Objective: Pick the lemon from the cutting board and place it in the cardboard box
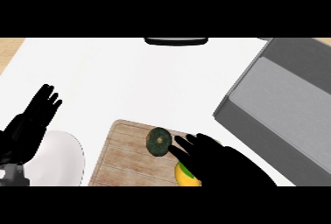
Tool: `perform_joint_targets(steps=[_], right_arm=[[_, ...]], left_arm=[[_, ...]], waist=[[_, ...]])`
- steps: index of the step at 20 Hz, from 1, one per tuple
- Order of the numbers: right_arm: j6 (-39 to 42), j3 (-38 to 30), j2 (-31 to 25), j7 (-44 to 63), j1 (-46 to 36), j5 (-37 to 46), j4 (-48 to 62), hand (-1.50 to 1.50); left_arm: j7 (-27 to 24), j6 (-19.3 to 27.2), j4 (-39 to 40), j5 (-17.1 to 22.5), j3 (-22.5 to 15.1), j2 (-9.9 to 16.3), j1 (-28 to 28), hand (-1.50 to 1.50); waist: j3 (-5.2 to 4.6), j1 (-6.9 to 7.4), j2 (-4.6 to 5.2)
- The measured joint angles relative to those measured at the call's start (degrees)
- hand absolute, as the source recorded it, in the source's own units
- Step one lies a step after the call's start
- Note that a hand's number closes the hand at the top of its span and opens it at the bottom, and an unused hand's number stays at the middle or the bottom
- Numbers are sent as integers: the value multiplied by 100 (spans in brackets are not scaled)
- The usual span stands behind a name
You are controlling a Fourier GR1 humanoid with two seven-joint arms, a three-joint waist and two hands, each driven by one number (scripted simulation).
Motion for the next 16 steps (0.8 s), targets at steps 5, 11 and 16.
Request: perform_joint_targets(steps=[5, 11, 16], right_arm=[[217, -59, 123, -101, 92, 171, 236, -150], [403, -3, 379, -351, 367, 690, 404, -150], [530, -66, 520, -636, 607, 1081, 317, -150]], left_arm=[[29, -98, -13, -81, 96, -53, 16, 0], [198, -152, -167, -179, 218, -173, 34, 0], [205, -283, -168, -280, 352, -269, 64, 0]], waist=[[4, -12, 1], [7, -18, 1], [7, -22, 3]])
